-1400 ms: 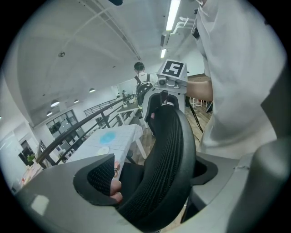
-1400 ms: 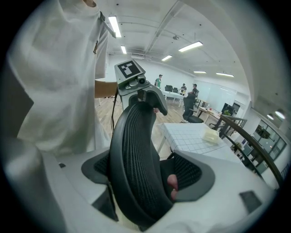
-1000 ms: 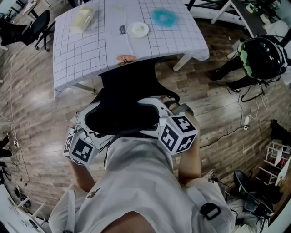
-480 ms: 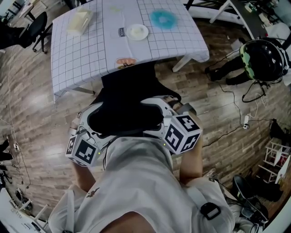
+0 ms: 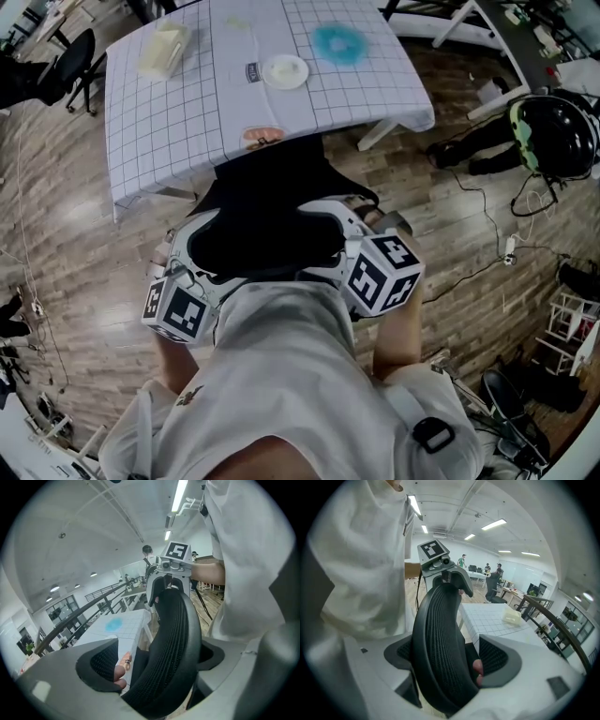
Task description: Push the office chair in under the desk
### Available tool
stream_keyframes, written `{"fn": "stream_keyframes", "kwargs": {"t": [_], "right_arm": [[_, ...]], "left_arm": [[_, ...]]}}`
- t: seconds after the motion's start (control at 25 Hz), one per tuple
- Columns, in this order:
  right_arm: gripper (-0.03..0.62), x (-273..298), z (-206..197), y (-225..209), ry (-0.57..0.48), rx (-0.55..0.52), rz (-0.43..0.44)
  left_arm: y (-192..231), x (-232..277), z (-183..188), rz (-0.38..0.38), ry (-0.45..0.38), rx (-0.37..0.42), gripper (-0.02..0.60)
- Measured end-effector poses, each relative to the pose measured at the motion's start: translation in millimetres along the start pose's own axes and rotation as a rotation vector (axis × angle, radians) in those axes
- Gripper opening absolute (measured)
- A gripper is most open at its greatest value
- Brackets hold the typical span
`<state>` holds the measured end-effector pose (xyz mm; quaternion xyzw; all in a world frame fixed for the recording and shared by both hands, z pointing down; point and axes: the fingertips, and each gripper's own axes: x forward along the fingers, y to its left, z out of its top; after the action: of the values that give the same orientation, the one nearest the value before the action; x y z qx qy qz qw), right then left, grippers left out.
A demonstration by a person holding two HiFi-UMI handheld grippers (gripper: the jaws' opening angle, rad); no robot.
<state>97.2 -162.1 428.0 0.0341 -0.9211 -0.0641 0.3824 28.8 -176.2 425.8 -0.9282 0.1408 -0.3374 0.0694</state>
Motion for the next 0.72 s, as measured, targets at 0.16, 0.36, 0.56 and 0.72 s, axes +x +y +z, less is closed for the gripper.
{"fn": "stream_keyframes", "kwargs": {"t": [0.16, 0.36, 0.56, 0.72], "right_arm": [[0.387, -0.3, -2.3, -11.6, -0.006, -0.002, -0.010], [0.387, -2.1, -5.9, -23.1, -0.012, -0.003, -0.014], [0.387, -5.8, -12.0, -36.5, -0.011, -0.012, -0.007], [0.387, -9.4, -16.6, -45.1, -0.020, -0.022, 0.001]], "left_arm": [[9.9, 5.2, 0.6, -0.002, -0.003, 0.002, 0.457], [19.2, 11.6, 2.6, -0.001, 0.001, -0.006, 0.457], [30.6, 20.3, 7.5, 0.010, 0.011, -0.014, 0.459], [37.1, 27.0, 11.1, 0.022, 0.010, -0.023, 0.460]]}}
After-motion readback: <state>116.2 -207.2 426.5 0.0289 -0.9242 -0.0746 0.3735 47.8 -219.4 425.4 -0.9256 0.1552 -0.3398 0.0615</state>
